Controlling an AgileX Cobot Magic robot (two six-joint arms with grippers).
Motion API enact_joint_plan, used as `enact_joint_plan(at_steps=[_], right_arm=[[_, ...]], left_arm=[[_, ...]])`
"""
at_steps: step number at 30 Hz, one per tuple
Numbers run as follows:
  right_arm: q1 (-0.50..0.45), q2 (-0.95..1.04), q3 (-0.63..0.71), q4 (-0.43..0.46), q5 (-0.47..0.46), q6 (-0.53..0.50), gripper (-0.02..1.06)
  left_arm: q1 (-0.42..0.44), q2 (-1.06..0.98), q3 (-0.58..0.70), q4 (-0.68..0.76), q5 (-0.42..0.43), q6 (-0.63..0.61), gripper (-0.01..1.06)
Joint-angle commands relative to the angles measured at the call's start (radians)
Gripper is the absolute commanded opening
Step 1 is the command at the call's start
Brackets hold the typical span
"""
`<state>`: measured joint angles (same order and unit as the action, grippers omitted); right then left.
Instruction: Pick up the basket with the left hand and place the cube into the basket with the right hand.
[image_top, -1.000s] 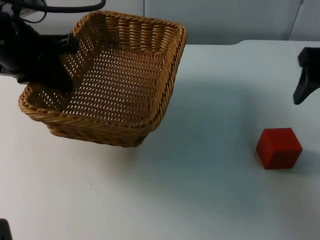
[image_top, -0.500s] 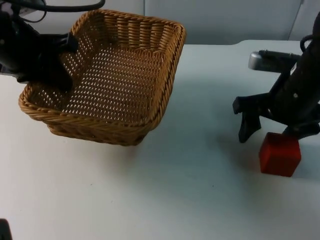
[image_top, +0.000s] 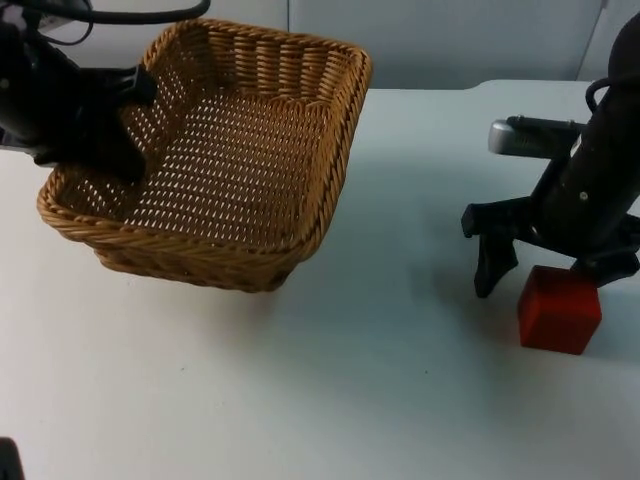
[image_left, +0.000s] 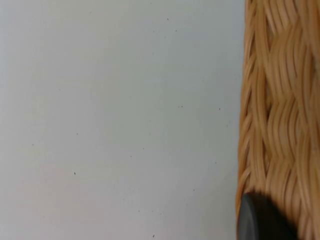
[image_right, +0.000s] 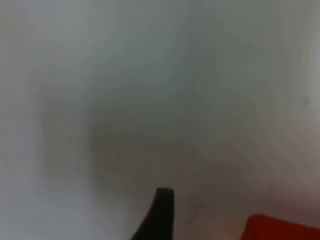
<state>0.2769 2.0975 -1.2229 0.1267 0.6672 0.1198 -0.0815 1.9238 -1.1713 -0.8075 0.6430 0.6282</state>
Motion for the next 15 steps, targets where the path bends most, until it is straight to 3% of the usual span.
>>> enact_joint_plan(at_steps=[1,5,15], right_arm=[[0.003,-0.015,-0.04,0.0,0.057,-0.024,0.85],[0.003,-0.061,-0.088,-0.034,0.118,-0.022,0.9],[0.005,-0.166,-0.125,-0.076,0.285,-0.008,0.9]], left_arm=[[-0.003,-0.018,-0.002,-0.024,-0.001,0.004,0.0],[-0.003,-0.018,-0.002,-0.027,-0.001,0.018,0.0],[-0.003,-0.018,-0.002,-0.033,-0.003,0.018,0.0]])
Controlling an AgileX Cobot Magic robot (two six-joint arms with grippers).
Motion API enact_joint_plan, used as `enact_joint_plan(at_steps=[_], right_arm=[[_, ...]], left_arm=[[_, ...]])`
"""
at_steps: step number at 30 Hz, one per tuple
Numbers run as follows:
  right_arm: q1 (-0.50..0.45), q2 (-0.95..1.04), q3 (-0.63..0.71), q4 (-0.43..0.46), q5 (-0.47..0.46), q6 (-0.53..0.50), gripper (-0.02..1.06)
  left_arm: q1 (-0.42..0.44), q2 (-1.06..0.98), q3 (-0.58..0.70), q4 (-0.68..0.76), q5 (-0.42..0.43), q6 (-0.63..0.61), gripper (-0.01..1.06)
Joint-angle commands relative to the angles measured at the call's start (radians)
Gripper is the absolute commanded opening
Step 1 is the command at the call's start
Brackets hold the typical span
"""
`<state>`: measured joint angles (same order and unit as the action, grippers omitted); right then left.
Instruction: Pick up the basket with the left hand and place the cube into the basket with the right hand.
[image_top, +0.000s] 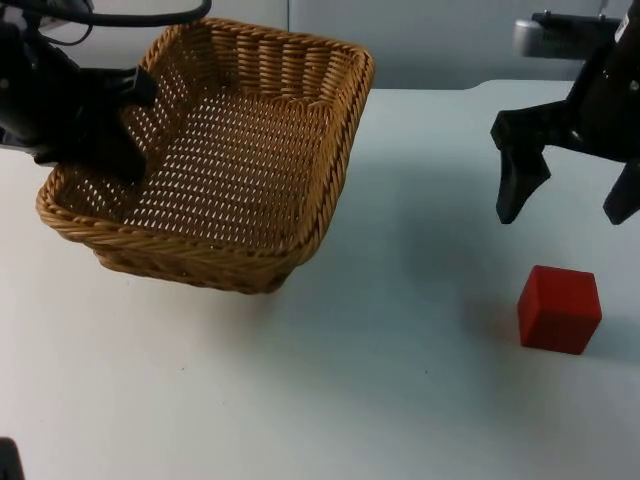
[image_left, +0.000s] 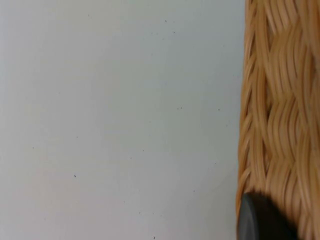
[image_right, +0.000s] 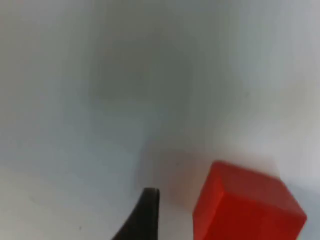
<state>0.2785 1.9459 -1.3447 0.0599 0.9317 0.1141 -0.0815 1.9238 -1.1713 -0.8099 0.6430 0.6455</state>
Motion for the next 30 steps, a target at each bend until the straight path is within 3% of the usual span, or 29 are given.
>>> enact_joint_plan(at_steps=[1,5,10,17,30], right_arm=[[0.009,-0.022,-0.004,-0.01,0.041,-0.006,0.9],[0.042,-0.055,0.023,-0.036,0.047,-0.005,0.9],[0.105,-0.107,0.109,-0.164,-0.022,0.101,0.9],[0.107,-0.107,0.194,-0.227,-0.062,0.173,0.9],[0.107,-0.107,0.307,-0.211,-0.2,0.212,0.9]], left_arm=[[-0.003,-0.018,-0.002,-0.031,-0.003,0.001,0.0],[-0.003,-0.018,-0.002,-0.031,-0.001,0.001,0.0],[-0.003,-0.018,-0.002,-0.031,-0.003,0.001,0.0],[-0.003,-0.018,-0.002,-0.031,-0.003,0.006,0.0],[-0.003,-0.018,-0.002,-0.029,-0.001,0.008,0.0]])
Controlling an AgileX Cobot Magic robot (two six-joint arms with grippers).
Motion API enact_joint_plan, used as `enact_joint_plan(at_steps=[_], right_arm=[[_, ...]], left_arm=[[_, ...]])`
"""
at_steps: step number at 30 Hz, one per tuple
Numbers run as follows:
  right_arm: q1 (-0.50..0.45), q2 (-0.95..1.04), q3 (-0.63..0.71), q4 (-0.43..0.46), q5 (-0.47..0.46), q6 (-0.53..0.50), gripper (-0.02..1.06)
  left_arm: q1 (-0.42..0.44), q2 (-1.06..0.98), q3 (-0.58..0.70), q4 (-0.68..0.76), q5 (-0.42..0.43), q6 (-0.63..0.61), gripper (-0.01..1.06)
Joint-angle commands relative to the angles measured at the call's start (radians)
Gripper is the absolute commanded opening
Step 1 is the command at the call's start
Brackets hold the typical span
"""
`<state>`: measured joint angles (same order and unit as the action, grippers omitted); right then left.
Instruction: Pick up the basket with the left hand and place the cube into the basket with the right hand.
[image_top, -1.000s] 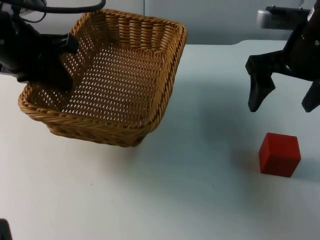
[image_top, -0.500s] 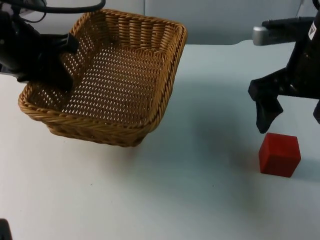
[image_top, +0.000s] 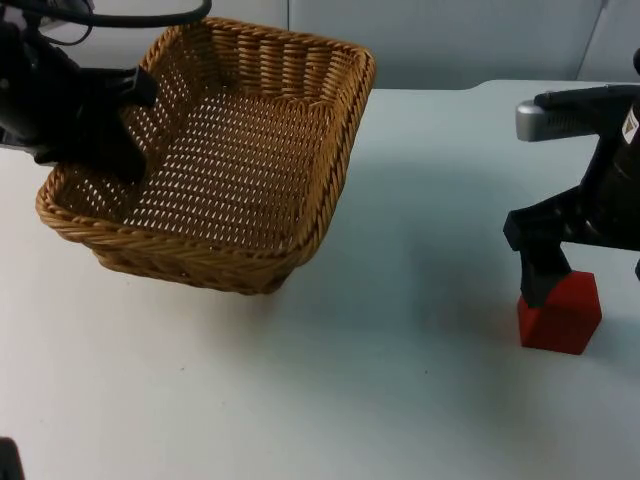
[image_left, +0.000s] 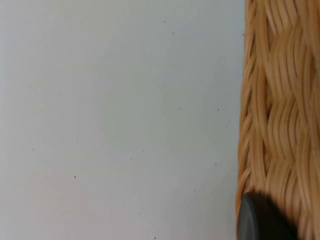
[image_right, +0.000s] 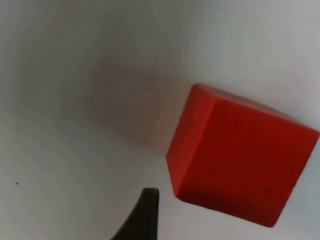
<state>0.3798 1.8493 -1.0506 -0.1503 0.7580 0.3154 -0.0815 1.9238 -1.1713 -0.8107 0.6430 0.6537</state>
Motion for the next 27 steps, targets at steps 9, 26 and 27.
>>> enact_joint_plan(at_steps=[9,26,27], right_arm=[[0.005,-0.008,0.05,-0.001,-0.097,0.044,0.87],[0.005,-0.008,0.05,-0.003,-0.066,0.108,0.87],[0.005,-0.008,0.05,-0.006,-0.066,0.114,0.87]], left_arm=[[-0.003,-0.018,-0.002,-0.024,0.008,-0.001,0.0],[-0.003,-0.018,-0.002,-0.024,0.014,-0.001,0.0],[-0.003,-0.018,-0.002,-0.024,0.014,-0.001,0.0]])
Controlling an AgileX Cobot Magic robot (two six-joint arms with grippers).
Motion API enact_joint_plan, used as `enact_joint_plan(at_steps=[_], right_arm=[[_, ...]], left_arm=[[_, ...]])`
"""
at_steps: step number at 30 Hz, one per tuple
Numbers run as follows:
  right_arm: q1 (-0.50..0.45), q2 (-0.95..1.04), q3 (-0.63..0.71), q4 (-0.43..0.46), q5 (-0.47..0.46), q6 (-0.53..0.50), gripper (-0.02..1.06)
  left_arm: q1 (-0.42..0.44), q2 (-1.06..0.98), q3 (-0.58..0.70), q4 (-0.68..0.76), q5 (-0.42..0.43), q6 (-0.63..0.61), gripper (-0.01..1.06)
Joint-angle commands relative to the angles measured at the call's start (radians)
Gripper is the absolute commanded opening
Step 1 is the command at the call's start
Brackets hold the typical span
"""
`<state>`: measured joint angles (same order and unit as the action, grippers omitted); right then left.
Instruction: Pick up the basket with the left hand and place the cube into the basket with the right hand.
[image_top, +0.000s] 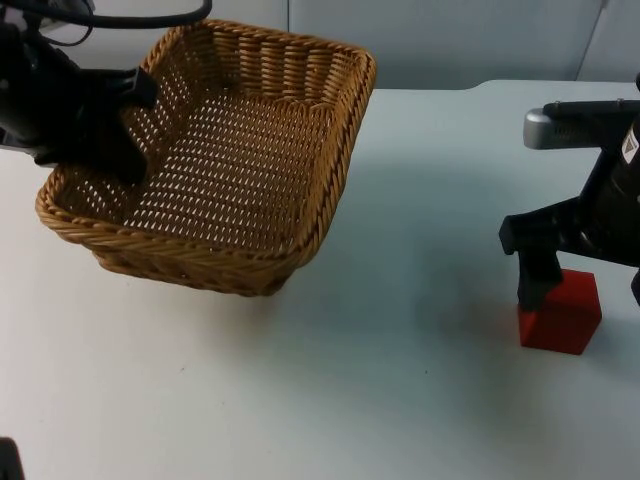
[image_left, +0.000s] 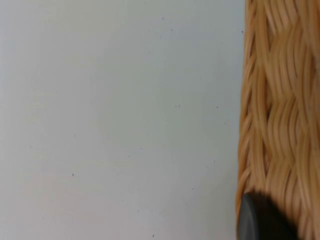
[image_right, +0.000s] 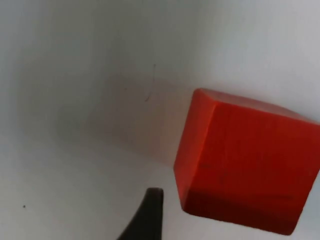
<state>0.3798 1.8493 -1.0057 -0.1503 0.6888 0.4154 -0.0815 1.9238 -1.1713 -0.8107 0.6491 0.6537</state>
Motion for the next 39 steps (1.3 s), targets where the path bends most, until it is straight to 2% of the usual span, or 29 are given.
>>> enact_joint_plan(at_steps=[1,11,22,25,28,32,34,37,38,39], right_arm=[[0.005,-0.008,0.005,-0.01,0.001,0.019,0.87],[0.005,-0.006,0.005,-0.035,-0.042,0.049,0.87],[0.005,0.059,0.005,-0.035,-0.048,0.052,0.85],[0.005,0.063,0.005,-0.033,-0.055,0.052,0.8],[0.005,0.063,0.005,-0.04,-0.081,0.056,0.63],[0.005,0.052,-0.011,-0.062,-0.109,0.056,0.6],[0.001,0.044,-0.03,-0.066,-0.106,0.056,0.56],[0.001,0.019,-0.106,-0.108,-0.06,0.056,0.42],[0.001,0.019,-0.106,-0.108,-0.06,0.056,0.42],[0.001,0.008,-0.134,-0.117,-0.042,0.056,0.37]], left_arm=[[-0.003,-0.018,-0.002,-0.024,0.008,-0.001,0.0],[-0.003,-0.018,-0.002,-0.024,0.008,-0.001,0.0],[-0.003,-0.018,-0.002,-0.024,0.015,-0.001,0.0],[-0.003,-0.018,-0.002,-0.024,0.015,-0.001,0.0],[-0.003,-0.018,-0.002,-0.024,0.015,-0.001,0.0],[-0.003,-0.018,-0.002,-0.024,0.013,-0.001,0.0],[-0.003,-0.018,-0.002,-0.024,0.013,-0.001,0.0],[-0.003,-0.018,-0.002,-0.024,0.013,-0.001,0.0],[-0.003,-0.018,-0.002,-0.024,0.013,-0.001,0.0],[-0.003,-0.018,-0.002,-0.024,0.015,-0.001,0.0]])
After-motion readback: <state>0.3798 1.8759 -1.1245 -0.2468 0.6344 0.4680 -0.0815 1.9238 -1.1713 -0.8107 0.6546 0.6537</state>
